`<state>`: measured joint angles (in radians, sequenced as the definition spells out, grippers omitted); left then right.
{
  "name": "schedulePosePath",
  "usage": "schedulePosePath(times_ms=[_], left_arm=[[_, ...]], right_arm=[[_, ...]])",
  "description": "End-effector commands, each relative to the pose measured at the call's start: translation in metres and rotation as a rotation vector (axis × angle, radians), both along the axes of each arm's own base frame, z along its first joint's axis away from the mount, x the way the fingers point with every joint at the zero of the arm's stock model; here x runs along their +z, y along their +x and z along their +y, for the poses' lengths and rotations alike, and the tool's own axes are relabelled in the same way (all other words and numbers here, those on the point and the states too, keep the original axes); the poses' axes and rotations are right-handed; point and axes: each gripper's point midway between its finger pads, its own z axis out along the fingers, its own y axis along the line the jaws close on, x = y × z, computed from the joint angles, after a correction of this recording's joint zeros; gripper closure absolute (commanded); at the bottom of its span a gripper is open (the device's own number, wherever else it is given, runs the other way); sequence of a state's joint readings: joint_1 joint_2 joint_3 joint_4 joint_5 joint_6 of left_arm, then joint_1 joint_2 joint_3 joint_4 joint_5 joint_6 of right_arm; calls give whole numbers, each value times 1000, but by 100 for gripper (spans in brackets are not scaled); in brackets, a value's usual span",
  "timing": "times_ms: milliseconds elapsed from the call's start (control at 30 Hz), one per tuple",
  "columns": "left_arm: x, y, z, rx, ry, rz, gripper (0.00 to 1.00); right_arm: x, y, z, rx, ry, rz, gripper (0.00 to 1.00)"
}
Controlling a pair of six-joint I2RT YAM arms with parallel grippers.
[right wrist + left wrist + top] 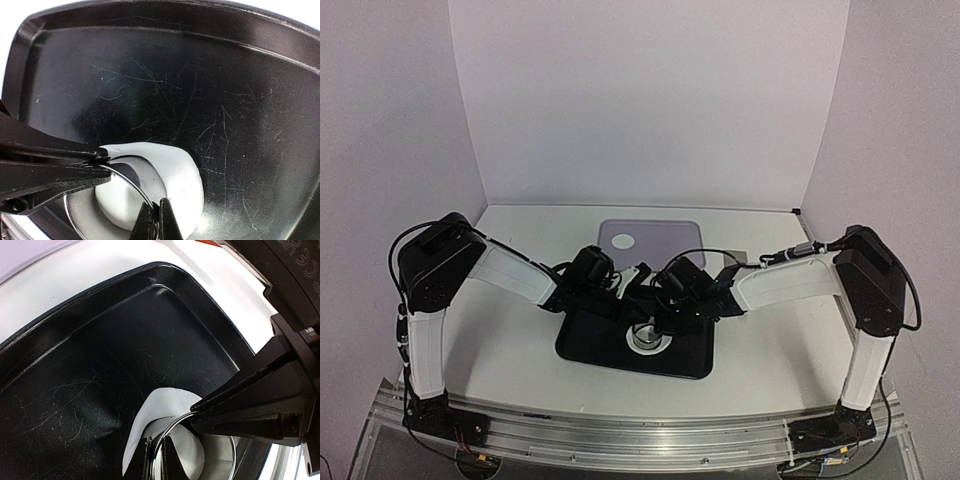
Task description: Roll out the dumpling wrappers from the dough
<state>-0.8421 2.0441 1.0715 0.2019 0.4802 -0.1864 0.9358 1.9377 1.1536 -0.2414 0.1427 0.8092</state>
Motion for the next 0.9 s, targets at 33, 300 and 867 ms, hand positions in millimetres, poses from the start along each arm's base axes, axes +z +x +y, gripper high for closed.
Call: schedulePosePath(times_ms=[33, 300, 867], left_arm=[[-125, -106, 97, -33, 465, 425, 100], [-95, -74, 77, -52, 427, 232, 100], [-103, -108, 87, -60, 379, 354, 100]], right_arm=[[-104, -45, -65, -89, -176, 222, 100], [-140, -63, -103, -114, -264, 232, 100], [-86, -43, -116, -77, -413, 133, 100]])
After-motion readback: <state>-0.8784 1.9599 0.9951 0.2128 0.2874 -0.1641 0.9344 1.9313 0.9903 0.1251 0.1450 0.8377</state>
